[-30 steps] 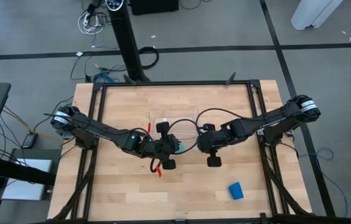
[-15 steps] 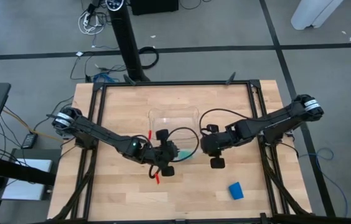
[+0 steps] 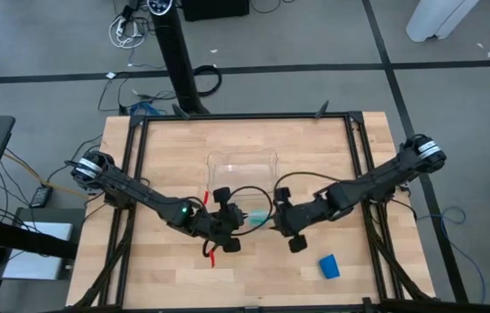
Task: Roll bandage
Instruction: Open the transparent zip bag
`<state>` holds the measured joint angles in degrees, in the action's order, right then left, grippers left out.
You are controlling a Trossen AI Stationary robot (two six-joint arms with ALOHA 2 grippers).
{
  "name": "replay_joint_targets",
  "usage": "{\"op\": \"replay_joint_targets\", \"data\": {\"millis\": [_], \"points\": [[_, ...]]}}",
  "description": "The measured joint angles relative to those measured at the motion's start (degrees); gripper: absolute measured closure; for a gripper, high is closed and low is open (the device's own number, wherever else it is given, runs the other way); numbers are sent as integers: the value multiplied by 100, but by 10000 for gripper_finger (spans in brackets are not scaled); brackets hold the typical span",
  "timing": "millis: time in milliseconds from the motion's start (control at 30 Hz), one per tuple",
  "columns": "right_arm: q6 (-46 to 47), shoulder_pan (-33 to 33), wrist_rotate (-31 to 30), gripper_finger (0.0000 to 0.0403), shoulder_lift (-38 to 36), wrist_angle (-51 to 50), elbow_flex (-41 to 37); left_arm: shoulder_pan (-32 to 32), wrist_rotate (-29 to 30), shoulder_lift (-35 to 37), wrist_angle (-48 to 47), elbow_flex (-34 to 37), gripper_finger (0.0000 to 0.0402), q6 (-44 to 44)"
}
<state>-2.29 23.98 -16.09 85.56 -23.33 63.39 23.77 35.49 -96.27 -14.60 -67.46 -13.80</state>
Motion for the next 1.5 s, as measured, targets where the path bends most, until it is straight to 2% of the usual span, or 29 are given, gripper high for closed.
{"op": "replay_joint_targets", "data": {"millis": [100, 167, 300, 733, 867, 1167, 1500], "points": [[-377, 32, -770, 286, 180, 119, 0, -1, -75, 0, 18, 0, 399, -17], [-493, 34, -918, 285, 228, 145, 0, 0, -114, 0, -28, 2, 399, -101], [-501, 30, -531, 282, 298, 261, 5, 0, -127, 0, -26, 2, 398, -186], [-396, 40, -625, 280, 330, 233, 2, -2, -125, 0, 94, 4, 398, -167], [-410, -60, -490, 280, 332, 264, 2, -2, -125, 0, 191, 4, 398, -148], [-1581, -342, -37, 274, 951, 653, 5, -2, -221, 0, 287, 7, 398, 233], [-2738, -313, 525, 200, 1097, 1126, 5, -80, -544, 0, -322, 7, 359, 917]]}}
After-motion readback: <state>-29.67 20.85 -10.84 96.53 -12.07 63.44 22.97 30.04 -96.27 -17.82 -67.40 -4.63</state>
